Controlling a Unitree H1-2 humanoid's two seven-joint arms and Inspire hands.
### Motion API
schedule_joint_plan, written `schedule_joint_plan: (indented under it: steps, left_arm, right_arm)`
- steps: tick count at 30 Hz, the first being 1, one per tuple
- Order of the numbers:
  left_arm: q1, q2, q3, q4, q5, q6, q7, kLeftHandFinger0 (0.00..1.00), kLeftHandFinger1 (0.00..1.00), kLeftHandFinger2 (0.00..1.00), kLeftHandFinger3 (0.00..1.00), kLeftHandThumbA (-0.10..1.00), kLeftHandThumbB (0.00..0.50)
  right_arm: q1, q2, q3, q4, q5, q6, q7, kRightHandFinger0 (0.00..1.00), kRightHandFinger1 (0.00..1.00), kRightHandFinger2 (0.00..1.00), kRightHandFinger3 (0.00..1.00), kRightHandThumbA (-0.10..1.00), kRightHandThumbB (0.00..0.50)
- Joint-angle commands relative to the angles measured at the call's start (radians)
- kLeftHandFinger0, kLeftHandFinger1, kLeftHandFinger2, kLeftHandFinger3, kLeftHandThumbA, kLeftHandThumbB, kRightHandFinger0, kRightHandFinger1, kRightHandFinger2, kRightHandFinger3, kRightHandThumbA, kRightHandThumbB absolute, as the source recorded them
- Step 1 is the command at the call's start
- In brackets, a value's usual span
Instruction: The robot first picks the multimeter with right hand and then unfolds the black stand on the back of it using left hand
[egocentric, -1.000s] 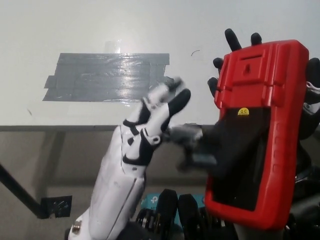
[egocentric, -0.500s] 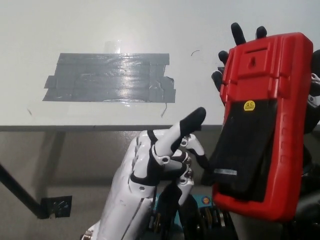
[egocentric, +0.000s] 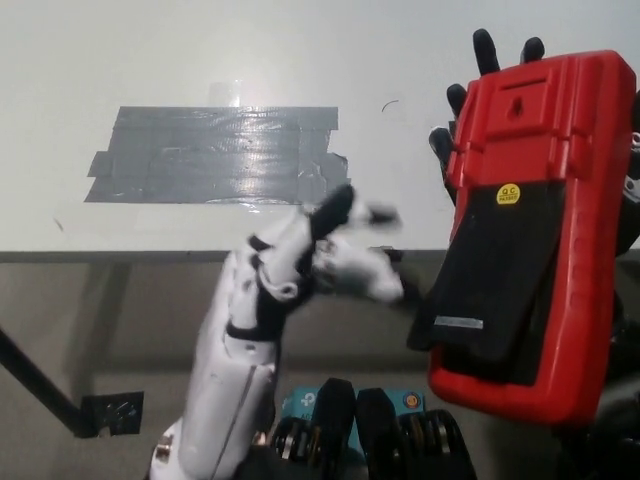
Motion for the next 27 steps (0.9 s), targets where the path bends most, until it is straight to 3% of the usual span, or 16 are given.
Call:
schedule_joint_plan:
  steps: [1,2,4,7,11,14,15,17,18,19,20,23,27]
  left_arm:
    - [-0.036,-0.044,-0.009,0.028,0.278,-0.131,0.222,1.00,1.00,1.00,1.00,1.00,0.500]
    - [0.011,-0.065,-0.005,-0.005,0.295,-0.131,0.122,1.00,1.00,1.00,1.00,1.00,0.500]
    - [0.040,-0.077,0.000,-0.033,0.311,-0.122,0.075,1.00,1.00,1.00,1.00,1.00,0.500]
    - [0.051,-0.080,-0.003,-0.037,0.347,-0.122,0.061,1.00,1.00,1.00,1.00,1.00,0.500]
    - [0.054,-0.044,-0.014,-0.065,0.346,-0.098,-0.014,1.00,1.00,1.00,1.00,1.00,0.490]
    - [0.057,-0.044,-0.029,-0.065,0.336,-0.087,-0.036,1.00,1.00,1.00,1.00,1.00,0.475]
    - [0.061,-0.037,-0.036,-0.045,0.330,-0.099,-0.028,1.00,1.00,1.00,1.00,1.00,0.478]
    - [0.062,-0.020,-0.040,-0.016,0.325,-0.119,-0.017,1.00,1.00,1.00,1.00,1.00,0.493]
    - [0.065,-0.008,-0.047,-0.001,0.341,-0.127,-0.001,1.00,1.00,1.00,1.00,1.00,0.500]
    - [0.073,0.002,-0.054,0.011,0.353,-0.131,0.006,1.00,1.00,1.00,1.00,1.00,0.500]
    - [0.079,0.008,-0.065,0.020,0.349,-0.131,0.006,1.00,1.00,1.00,1.00,1.00,0.499]
    - [0.097,0.005,-0.095,0.042,0.335,-0.131,0.022,1.00,1.00,1.00,1.00,1.00,0.474]
    - [0.120,0.002,-0.115,0.052,0.318,-0.131,0.036,1.00,1.00,1.00,1.00,1.00,0.484]
  right_arm:
    - [-0.064,0.013,-0.011,-0.024,0.053,-0.056,0.007,0.00,0.03,0.65,0.74,-0.10,0.102]
    - [-0.065,0.013,-0.011,-0.021,0.058,-0.056,0.014,0.00,0.09,0.69,0.72,-0.10,0.102]
    - [-0.065,0.019,-0.008,-0.019,0.055,-0.058,0.018,0.00,0.12,0.69,0.70,-0.10,0.105]
    - [-0.071,0.025,-0.009,-0.013,0.049,-0.065,0.037,0.00,0.24,0.82,0.81,-0.10,0.085]
    - [-0.079,0.028,-0.006,-0.008,0.035,-0.075,0.050,0.00,0.30,0.87,0.87,-0.10,0.083]
    - [-0.084,0.025,-0.002,-0.002,0.048,-0.073,0.062,0.00,0.29,0.85,0.88,-0.10,0.073]
    - [-0.085,0.020,0.002,-0.007,0.000,-0.076,0.054,0.00,0.17,0.72,0.82,-0.10,0.111]
    - [-0.088,0.016,0.003,-0.010,-0.029,-0.075,0.033,0.00,0.01,0.58,0.72,-0.10,0.135]
    - [-0.087,0.018,0.002,-0.013,-0.028,-0.075,0.021,0.00,0.00,0.42,0.61,-0.10,0.140]
    - [-0.088,0.020,0.002,-0.016,-0.046,-0.078,0.011,0.00,0.00,0.34,0.53,-0.10,0.149]
    - [-0.089,0.022,0.001,-0.022,-0.070,-0.081,-0.004,0.00,0.00,0.21,0.38,-0.10,0.154]
    - [-0.091,0.022,0.002,-0.032,-0.076,-0.078,-0.016,0.00,0.00,0.18,0.29,-0.10,0.148]
    - [-0.097,0.028,0.003,-0.033,-0.046,-0.076,-0.016,0.00,0.00,0.18,0.28,-0.10,0.127]
